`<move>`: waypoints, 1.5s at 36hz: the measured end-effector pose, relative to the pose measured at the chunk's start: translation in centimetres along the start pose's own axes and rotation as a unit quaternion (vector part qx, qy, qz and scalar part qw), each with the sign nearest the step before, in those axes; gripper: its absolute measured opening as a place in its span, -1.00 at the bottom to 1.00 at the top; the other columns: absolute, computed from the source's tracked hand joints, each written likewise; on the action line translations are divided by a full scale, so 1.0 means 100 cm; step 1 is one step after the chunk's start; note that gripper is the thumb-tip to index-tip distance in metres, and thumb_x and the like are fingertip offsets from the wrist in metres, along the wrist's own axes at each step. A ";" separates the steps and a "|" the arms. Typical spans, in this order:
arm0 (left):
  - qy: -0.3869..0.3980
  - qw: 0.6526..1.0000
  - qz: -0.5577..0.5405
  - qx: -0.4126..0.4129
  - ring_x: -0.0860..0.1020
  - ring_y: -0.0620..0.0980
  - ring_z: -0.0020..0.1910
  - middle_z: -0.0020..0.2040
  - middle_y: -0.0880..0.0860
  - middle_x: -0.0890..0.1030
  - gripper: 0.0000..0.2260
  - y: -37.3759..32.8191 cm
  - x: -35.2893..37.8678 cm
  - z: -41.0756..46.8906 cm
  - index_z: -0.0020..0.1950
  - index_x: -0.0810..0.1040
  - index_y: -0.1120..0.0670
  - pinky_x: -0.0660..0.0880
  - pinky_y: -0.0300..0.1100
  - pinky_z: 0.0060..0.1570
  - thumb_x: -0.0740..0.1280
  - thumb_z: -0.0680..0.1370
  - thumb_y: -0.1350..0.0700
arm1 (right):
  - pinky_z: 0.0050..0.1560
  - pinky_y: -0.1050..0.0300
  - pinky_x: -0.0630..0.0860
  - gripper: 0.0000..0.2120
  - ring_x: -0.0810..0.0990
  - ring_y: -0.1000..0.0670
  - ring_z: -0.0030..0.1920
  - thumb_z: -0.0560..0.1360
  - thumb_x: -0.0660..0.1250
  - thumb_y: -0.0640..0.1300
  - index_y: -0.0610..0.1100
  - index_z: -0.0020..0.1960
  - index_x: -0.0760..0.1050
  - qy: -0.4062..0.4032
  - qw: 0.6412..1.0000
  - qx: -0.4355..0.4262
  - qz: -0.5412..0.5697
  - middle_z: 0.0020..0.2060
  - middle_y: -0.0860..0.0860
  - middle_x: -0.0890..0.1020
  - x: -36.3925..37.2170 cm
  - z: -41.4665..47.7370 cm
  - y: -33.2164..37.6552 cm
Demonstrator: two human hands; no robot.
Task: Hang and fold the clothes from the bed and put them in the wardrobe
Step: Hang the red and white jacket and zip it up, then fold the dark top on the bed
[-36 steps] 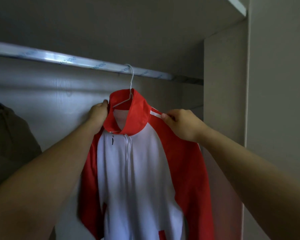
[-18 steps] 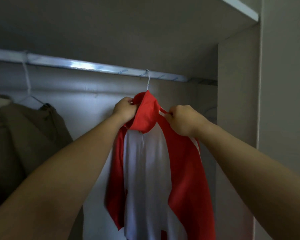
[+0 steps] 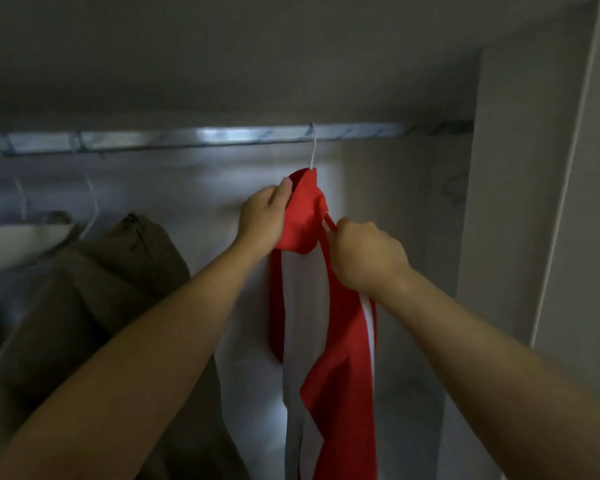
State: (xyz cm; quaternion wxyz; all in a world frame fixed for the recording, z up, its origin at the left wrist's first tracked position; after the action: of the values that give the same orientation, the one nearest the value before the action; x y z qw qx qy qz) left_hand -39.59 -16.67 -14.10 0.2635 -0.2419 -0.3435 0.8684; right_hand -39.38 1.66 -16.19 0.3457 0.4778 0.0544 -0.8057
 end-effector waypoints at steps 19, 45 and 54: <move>0.259 0.953 0.072 -0.138 0.57 -0.32 -0.12 -0.12 -0.24 0.61 -0.91 -0.176 -0.033 -0.096 0.01 0.57 -0.11 0.43 -0.49 -0.17 0.37 0.59 0.10 | -0.11 0.06 0.48 -0.63 0.61 -0.19 -0.09 0.68 0.16 -0.02 -0.30 -0.01 0.57 0.132 0.940 0.219 0.225 -0.11 -0.19 0.65 -0.198 -0.046 0.005; 0.719 0.669 -0.184 0.024 0.62 -0.10 -0.36 -0.22 -0.09 0.68 -0.91 -0.545 0.124 -0.470 -0.08 0.58 -0.06 0.46 -0.34 -0.37 0.33 0.62 0.03 | -0.25 0.19 0.50 -0.76 0.67 0.13 -0.25 0.64 0.22 0.03 -0.02 -0.03 0.62 -0.289 0.649 0.680 0.182 -0.21 0.11 0.71 -0.507 -0.549 -0.100; 0.804 0.553 -0.211 0.057 0.64 -0.05 -0.34 -0.22 -0.10 0.69 -0.91 -0.741 0.175 -0.677 -0.07 0.59 -0.04 0.50 -0.20 -0.30 0.32 0.62 0.06 | -0.25 0.18 0.52 -0.76 0.66 0.12 -0.24 0.65 0.21 0.06 0.02 -0.02 0.61 -0.370 0.542 0.748 0.098 -0.20 0.10 0.70 -0.649 -0.753 -0.148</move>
State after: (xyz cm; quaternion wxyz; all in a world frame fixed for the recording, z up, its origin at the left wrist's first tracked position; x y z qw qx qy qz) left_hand 9.73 72.32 -8.43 0.6192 -0.7442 0.0206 0.2495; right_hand 26.54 77.10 -7.82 -0.0713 0.2247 -0.7480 -0.6204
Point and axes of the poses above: each hand's wrist, its own z-axis towards the middle knuckle, its own x-axis out of the palm, y = z × x, the point moved 1 cm from there along z, towards the middle knuckle
